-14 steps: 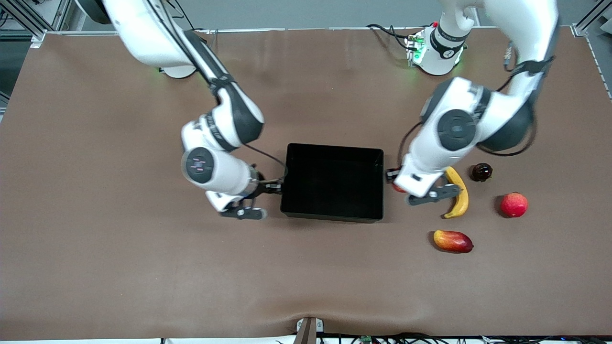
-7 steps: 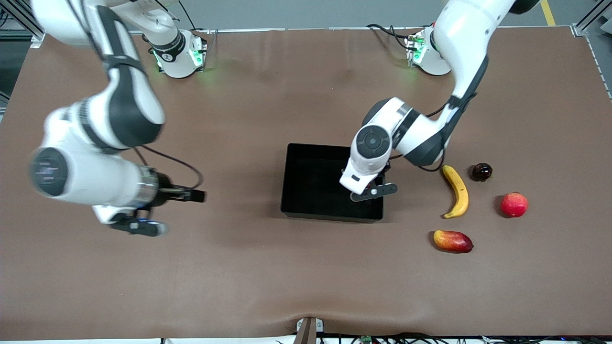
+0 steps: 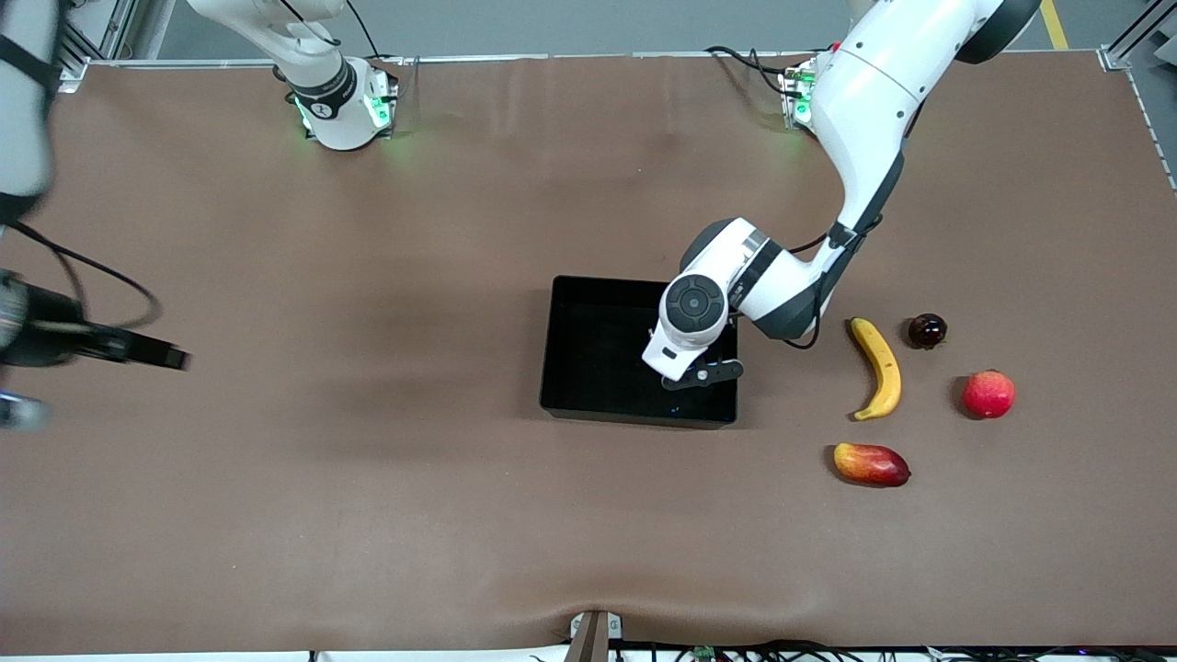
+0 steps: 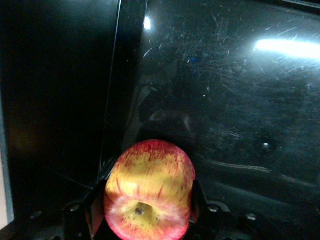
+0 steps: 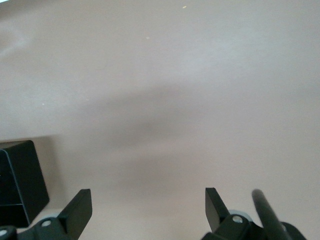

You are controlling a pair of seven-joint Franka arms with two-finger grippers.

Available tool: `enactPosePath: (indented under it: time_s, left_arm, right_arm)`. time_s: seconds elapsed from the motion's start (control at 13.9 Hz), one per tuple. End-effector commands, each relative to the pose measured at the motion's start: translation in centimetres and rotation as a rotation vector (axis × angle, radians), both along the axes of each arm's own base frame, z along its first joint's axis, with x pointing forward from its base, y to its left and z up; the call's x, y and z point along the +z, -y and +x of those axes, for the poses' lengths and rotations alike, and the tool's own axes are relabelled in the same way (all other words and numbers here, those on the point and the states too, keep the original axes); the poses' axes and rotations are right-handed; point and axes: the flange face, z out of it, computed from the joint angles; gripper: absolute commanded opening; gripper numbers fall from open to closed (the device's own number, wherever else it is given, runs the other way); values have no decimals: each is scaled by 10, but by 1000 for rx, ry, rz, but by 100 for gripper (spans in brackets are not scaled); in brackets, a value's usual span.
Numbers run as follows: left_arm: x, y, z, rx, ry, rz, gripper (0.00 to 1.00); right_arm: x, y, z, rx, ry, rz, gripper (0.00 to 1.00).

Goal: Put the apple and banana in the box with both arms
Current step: 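Open the left gripper to drop the apple, then move toward the banana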

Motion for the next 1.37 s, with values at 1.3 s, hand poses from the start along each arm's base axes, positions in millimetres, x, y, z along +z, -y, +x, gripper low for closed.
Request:
enactPosePath:
  time_s: [1.3]
  left_arm:
    - [40, -350, 88, -206, 113, 32, 88]
  right_arm:
    - [80, -28, -100, 232, 97, -160, 100]
